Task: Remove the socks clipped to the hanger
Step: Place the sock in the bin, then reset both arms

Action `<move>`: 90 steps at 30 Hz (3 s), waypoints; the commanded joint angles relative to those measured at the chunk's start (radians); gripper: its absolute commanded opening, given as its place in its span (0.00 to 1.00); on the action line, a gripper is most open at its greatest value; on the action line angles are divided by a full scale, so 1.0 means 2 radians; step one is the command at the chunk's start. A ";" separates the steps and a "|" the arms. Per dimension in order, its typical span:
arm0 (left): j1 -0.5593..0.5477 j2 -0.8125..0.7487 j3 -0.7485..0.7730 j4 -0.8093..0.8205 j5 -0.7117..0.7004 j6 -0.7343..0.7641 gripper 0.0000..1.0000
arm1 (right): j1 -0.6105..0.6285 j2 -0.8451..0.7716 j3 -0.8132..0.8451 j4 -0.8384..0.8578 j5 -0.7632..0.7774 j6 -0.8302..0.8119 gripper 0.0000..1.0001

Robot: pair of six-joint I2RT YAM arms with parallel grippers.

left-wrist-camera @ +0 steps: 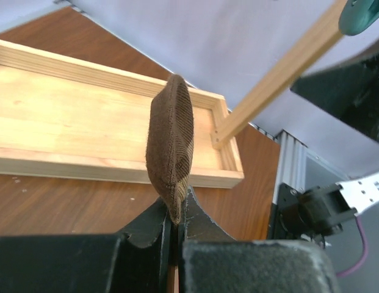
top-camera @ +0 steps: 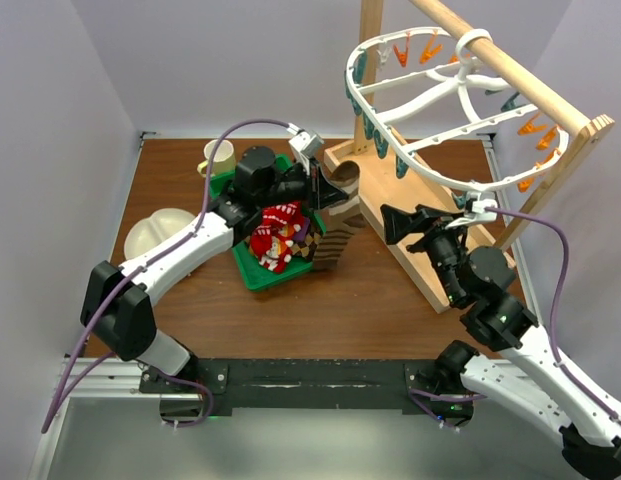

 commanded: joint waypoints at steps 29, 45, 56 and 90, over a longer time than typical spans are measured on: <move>0.156 0.009 -0.039 0.022 -0.214 -0.020 0.00 | -0.001 -0.094 -0.074 -0.060 -0.057 -0.016 0.98; 0.165 0.065 -0.203 0.068 -0.358 -0.082 0.00 | -0.002 -0.106 -0.071 -0.077 -0.058 -0.019 0.98; 0.165 0.016 -0.146 0.024 -0.323 -0.066 0.25 | -0.002 -0.110 -0.076 -0.079 -0.055 -0.015 0.99; -0.026 -0.171 -0.211 0.023 -0.212 0.014 1.00 | -0.002 -0.064 -0.098 -0.029 -0.057 0.004 0.99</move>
